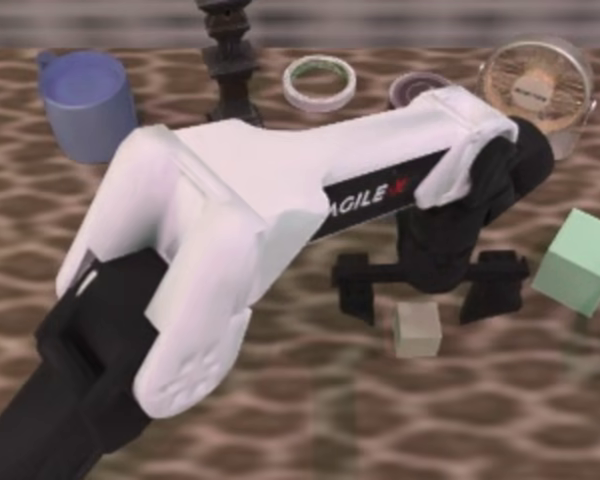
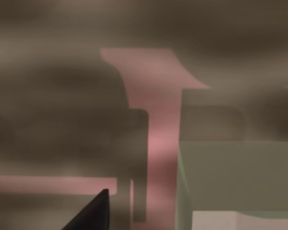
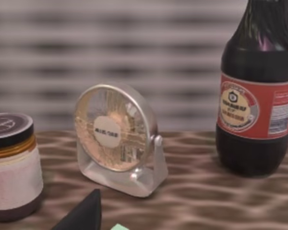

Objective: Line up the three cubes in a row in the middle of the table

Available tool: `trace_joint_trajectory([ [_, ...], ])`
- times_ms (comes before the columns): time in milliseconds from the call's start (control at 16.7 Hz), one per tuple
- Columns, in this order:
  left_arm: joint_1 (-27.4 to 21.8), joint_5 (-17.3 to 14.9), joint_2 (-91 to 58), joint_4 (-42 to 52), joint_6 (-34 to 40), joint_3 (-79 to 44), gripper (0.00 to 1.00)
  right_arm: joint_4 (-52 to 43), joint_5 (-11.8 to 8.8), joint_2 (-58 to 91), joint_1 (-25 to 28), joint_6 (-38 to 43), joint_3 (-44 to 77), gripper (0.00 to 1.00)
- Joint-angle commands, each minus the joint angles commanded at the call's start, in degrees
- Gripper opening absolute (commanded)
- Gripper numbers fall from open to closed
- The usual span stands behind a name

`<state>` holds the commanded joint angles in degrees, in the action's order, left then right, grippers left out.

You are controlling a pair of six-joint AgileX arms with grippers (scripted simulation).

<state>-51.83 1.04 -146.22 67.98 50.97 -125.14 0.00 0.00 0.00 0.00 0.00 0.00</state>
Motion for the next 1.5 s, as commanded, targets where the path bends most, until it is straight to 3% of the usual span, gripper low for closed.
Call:
trace_joint_trajectory([
  [300,0.1,0.0,-0.1,1.0,0.0,-1.0,1.0,0.0,0.0,0.0,0.0,0.0,0.0,1.0],
  [720,0.9,0.0,0.0,14.6,0.3,-14.4,1.0,0.0,0.0,0.0,0.0,0.0,0.0,1.0],
  [1080,0.8,0.0,0.2,15.5,0.2,-15.3,1.0,0.0,0.0,0.0,0.0,0.0,0.0,1.0],
  [1260,3.9,0.0,2.9,13.6,-2.2,-11.4,1.0,0.0,0.0,0.0,0.0,0.0,0.0,1.0],
  [1500,13.3,-0.3,10.4,8.4,-8.7,1.6,1.0,0.0,0.0,0.0,0.0,0.0,0.0,1.0],
])
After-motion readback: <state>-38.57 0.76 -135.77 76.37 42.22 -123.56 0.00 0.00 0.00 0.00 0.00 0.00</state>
